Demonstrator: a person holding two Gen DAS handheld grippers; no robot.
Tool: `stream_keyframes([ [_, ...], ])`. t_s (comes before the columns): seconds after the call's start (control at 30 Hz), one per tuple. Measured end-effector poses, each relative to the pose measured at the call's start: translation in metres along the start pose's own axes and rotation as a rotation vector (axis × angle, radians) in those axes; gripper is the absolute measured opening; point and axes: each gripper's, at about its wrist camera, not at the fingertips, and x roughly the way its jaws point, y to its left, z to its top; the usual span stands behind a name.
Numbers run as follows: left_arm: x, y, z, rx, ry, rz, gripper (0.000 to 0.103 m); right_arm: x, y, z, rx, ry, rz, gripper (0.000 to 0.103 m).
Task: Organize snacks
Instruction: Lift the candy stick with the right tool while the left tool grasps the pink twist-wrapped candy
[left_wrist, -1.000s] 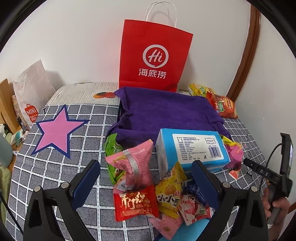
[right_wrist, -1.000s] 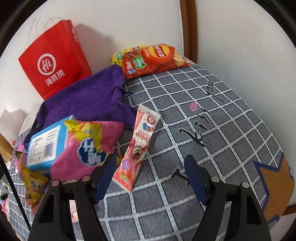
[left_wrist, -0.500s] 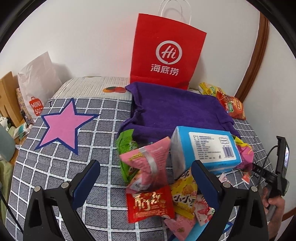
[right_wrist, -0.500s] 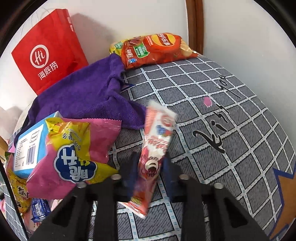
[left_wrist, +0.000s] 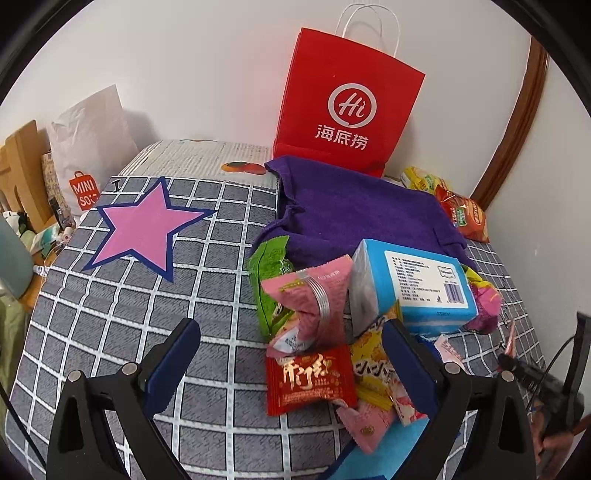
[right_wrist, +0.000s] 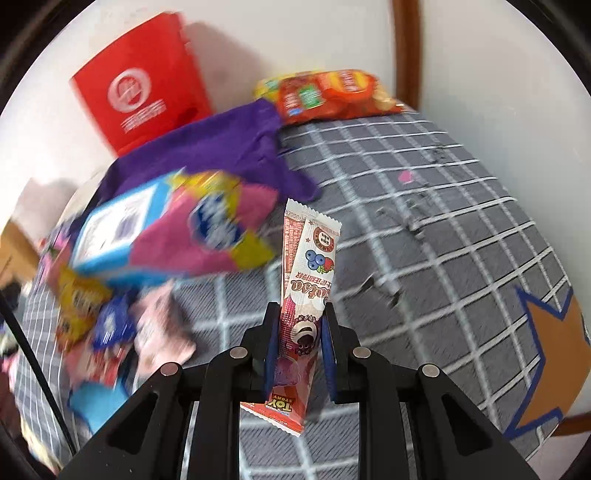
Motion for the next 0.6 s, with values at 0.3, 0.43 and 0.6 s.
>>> stream_keyframes([
  [0.3, -0.011, 0.006, -0.015, -0.013, 0.019, 0.010, 0.097, 0.007, 0.015, -0.027, -0.025, 0.035, 0.021, 0.029],
  [0.43, -0.009, 0.008, -0.019, -0.017, 0.030, -0.001, 0.094, 0.005, 0.015, -0.035, -0.021, -0.006, -0.002, 0.029],
  [0.6, 0.002, 0.002, -0.018, 0.002, 0.053, -0.014, 0.089, 0.002, 0.018, -0.043, -0.044, -0.045, -0.023, 0.029],
])
